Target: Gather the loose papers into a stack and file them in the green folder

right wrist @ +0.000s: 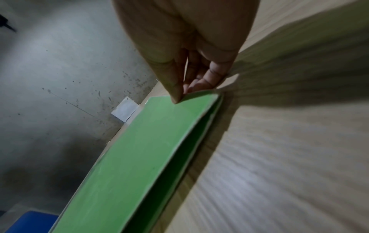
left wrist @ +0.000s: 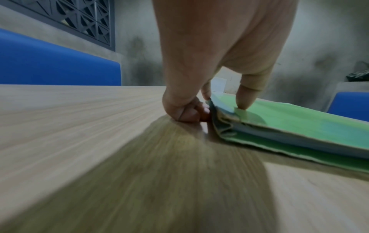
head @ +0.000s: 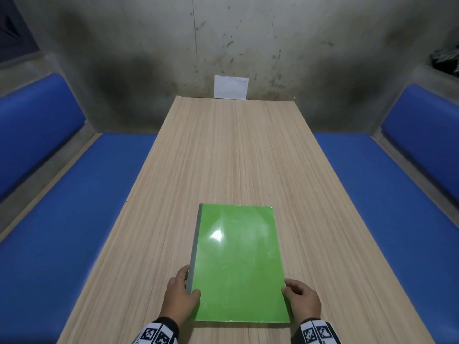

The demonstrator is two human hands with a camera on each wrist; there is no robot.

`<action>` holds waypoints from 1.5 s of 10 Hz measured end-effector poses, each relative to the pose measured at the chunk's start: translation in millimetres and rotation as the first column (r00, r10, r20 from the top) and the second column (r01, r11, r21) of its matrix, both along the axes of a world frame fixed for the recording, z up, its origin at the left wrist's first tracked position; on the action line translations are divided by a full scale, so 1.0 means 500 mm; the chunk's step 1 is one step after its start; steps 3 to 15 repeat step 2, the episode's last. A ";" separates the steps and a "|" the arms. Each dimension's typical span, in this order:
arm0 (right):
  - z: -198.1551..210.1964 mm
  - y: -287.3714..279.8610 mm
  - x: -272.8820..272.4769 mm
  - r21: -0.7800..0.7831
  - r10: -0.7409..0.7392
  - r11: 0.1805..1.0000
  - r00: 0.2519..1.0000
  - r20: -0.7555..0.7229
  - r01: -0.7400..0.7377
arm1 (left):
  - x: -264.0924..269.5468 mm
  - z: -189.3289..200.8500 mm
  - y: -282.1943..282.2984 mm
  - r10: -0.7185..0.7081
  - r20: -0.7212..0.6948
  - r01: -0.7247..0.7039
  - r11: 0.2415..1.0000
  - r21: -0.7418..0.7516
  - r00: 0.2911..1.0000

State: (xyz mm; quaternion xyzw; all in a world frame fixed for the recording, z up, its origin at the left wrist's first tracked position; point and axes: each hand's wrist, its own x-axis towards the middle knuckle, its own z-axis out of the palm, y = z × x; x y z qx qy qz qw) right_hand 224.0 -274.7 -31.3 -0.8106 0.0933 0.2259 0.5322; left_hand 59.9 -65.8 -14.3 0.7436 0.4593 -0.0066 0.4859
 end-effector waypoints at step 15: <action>0.027 -0.007 0.002 0.012 0.041 0.999 0.998 0.056 -0.042 | -0.002 -0.004 0.004 0.106 0.018 -0.106 0.994 0.013 0.994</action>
